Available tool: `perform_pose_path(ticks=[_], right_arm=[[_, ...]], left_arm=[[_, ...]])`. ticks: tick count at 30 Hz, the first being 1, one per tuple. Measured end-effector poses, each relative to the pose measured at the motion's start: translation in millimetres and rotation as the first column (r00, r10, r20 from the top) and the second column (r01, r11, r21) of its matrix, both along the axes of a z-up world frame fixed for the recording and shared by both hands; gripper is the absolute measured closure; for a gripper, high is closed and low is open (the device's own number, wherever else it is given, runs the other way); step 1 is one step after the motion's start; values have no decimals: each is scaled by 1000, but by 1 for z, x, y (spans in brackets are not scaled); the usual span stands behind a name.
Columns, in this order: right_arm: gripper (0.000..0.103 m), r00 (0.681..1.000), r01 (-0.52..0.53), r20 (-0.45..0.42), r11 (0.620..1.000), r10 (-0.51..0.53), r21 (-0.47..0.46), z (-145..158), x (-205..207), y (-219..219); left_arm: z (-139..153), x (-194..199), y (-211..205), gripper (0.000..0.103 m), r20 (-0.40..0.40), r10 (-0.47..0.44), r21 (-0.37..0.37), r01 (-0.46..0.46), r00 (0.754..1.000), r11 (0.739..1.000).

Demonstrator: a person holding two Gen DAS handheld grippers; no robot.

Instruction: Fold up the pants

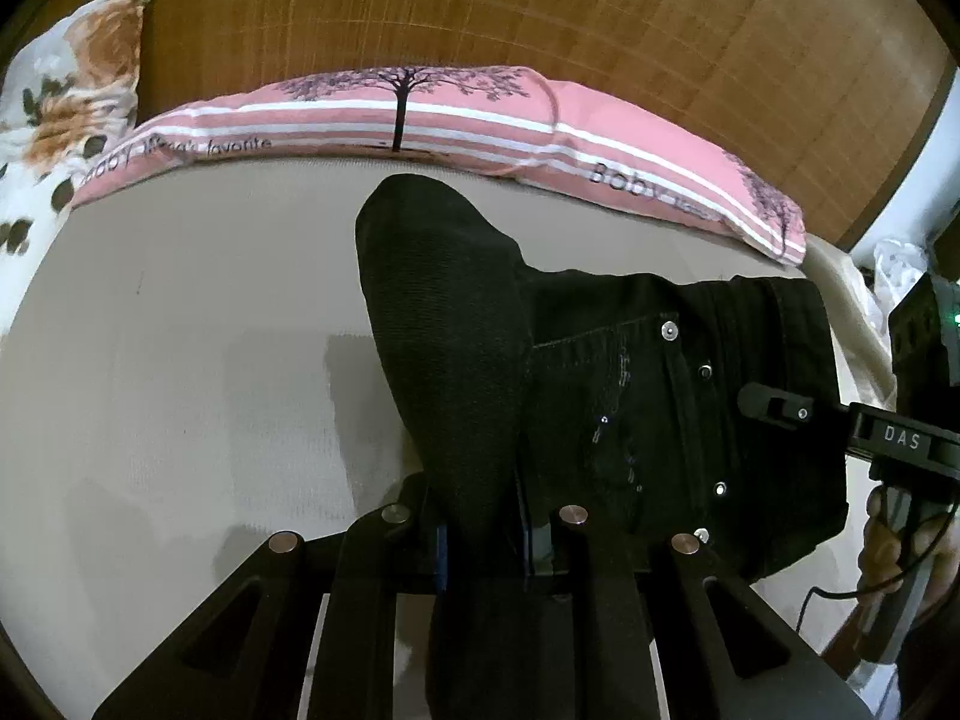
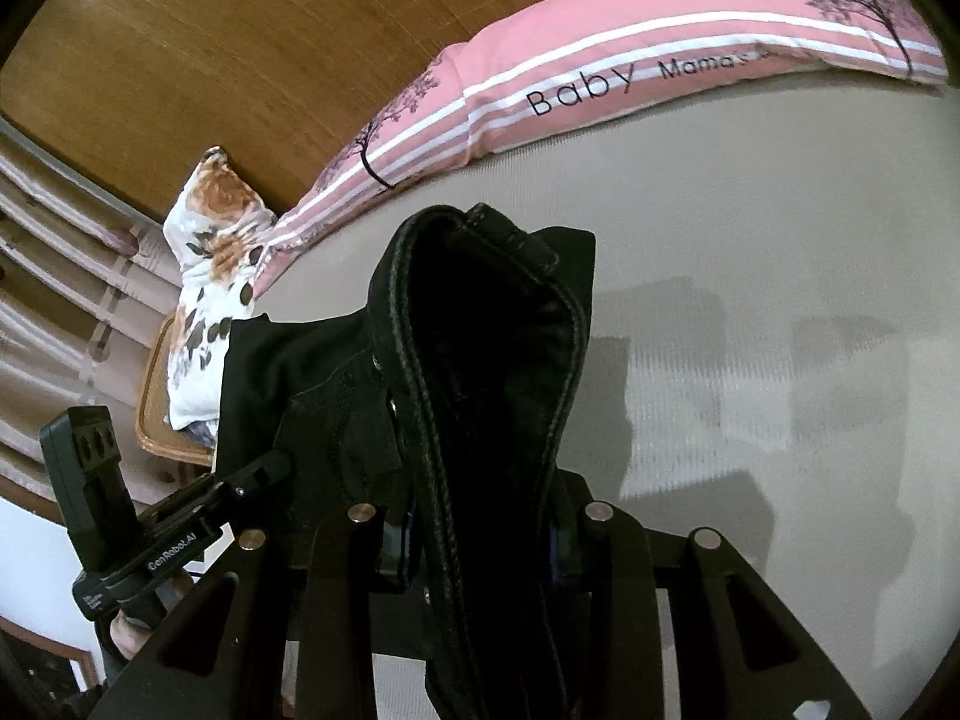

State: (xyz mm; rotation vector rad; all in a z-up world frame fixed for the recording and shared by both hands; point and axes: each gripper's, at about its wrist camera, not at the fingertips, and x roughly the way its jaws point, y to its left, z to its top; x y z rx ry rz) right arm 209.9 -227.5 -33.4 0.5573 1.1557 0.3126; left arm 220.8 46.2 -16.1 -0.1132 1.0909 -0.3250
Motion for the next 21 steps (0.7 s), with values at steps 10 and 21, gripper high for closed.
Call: perform_pose_path(ticks=[10, 21], right_arm=[[74, 1000, 0, -4, 1000, 0, -19, -17, 70, 2], [63, 1000, -10, 8, 995, 11, -99, -56, 94, 4]], left_arm=[[-18, 67, 0, 87, 4, 9, 11, -9, 1000, 1000], [-70, 89, 10, 68, 3, 0, 29, 0, 1000, 1000]])
